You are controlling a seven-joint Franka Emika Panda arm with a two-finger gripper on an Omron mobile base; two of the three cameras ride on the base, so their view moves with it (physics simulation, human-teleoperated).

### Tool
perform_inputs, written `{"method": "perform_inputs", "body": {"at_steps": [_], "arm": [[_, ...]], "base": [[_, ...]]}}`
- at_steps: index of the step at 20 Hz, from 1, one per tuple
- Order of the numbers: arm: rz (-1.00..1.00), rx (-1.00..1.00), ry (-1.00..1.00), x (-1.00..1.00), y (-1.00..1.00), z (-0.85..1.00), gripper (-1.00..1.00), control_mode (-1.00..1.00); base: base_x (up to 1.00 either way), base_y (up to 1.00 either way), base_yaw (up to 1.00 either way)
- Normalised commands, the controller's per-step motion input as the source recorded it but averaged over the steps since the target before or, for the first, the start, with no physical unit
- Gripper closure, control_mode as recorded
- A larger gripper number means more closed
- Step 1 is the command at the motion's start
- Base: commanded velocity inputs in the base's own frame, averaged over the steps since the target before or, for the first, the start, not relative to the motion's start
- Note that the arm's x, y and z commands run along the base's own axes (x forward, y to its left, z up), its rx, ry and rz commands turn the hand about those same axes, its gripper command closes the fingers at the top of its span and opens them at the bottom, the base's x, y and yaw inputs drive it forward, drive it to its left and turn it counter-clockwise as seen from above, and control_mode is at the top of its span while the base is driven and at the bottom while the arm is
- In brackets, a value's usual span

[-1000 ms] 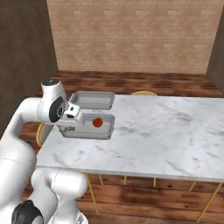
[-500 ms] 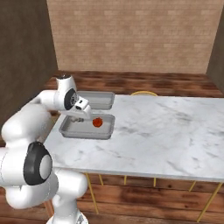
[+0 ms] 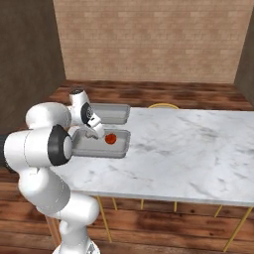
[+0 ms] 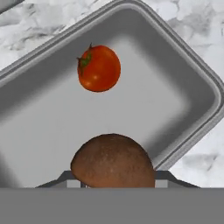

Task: Place the cold items (tomato and mushroom) from the fridge in one tupperware on the dining counter. Place the warm items (kebab skewer and hot dog) in the stove area in another tupperware.

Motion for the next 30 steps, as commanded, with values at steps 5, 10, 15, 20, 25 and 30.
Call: {"method": "perform_inputs", "body": {"at_steps": [5,10,15,20,25,30], "arm": [[-0.35,0.03,0.01,0.53,0.06,-0.34,1.00,-1.00],[-0.08,0.07,0.01,0.46,0.00,-0.29,1.00,-1.00],[0.09,0.00,0.00,0.17,0.00,-0.44,1.00,-1.00],[0.16,0.00,0.02,0.00,0.00,-0.50,1.00,-1.00],[0.19,0.00,0.01,0.00,0.00,-0.29,1.00,-1.00],[0.06,0.00,0.00,0.06,0.00,-0.03,1.00,-1.00]], "base": [[0.00,0.00,0.00],[0.00,0.00,0.00],[0.00,0.00,0.00],[0.00,0.00,0.00],[0.00,0.00,0.00],[0.00,0.00,0.00]]}}
